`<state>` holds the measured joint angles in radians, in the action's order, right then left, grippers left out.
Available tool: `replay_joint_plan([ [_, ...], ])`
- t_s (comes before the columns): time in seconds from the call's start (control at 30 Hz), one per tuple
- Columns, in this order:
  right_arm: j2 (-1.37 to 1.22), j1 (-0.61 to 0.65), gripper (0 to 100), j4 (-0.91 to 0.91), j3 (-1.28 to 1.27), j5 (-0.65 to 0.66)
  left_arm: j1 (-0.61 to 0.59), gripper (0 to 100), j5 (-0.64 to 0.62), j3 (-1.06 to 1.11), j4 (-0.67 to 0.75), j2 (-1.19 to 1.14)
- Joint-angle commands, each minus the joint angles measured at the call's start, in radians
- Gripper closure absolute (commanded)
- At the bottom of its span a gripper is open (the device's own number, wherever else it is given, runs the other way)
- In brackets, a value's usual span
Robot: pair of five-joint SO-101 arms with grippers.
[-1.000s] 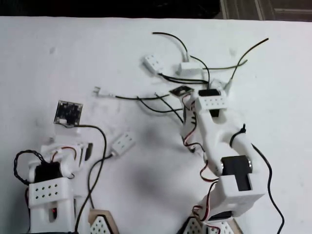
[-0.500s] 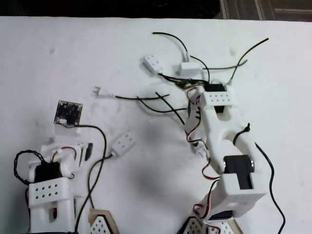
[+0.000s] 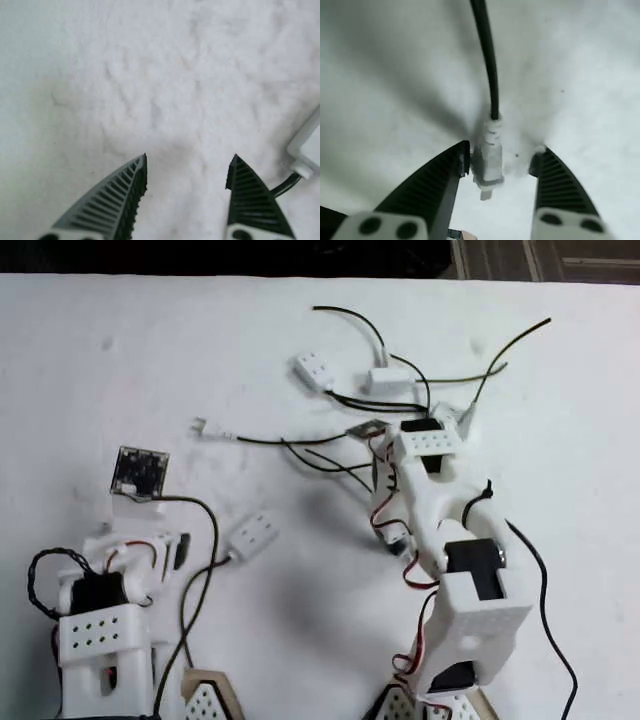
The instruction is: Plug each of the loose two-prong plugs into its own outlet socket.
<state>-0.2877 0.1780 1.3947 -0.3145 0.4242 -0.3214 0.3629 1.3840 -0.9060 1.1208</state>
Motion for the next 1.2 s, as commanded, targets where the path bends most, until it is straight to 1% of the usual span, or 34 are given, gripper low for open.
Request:
replay_joint_plan([
  [0.0, -0.001, 0.036, 91.2, -0.005, 0.003, -0.021, -0.005, 74, -0.006, -0.003, 0.021, 0.019],
  [0.1, 0.004, 0.036, 98.6, -0.007, 0.006, -0.021, -0.005, 74, -0.006, -0.003, 0.021, 0.019],
  [0.27, 0.008, 0.03, 98.1, 0.002, 0.003, -0.021, -0.005, 74, -0.006, -0.003, 0.021, 0.019],
  [0.43, 0.051, 0.036, 98.1, 0.073, 0.006, -0.021, -0.005, 74, -0.005, -0.003, 0.021, 0.019],
  [0.53, 0.168, 0.036, 98.1, 0.107, 0.002, -0.017, -0.005, 74, -0.003, -0.003, 0.021, 0.019],
  [0.7, 0.45, 0.038, 98.1, 0.209, 0.002, -0.015, -0.005, 74, -0.009, -0.017, 0.021, 0.022],
  [0.77, 0.578, 0.038, 98.1, 0.229, 0.002, -0.015, -0.004, 74, -0.044, -0.037, 0.017, 0.047],
  [0.87, 0.739, 0.038, 98.1, 0.229, 0.002, -0.02, 0.001, 74, -0.123, -0.048, 0.02, 0.134],
  [0.97, 0.854, 0.071, 98.1, 0.231, 0.002, -0.021, 0.008, 74, -0.153, -0.048, 0.02, 0.272],
  [1.07, 0.934, 0.137, 98.1, 0.226, -0.018, -0.031, 0.059, 74, -0.19, -0.04, 0.015, 0.443],
  [1.17, 0.992, 0.242, 98.1, 0.222, -0.044, -0.126, 0.128, 74, -0.253, -0.021, 0.017, 0.608],
])
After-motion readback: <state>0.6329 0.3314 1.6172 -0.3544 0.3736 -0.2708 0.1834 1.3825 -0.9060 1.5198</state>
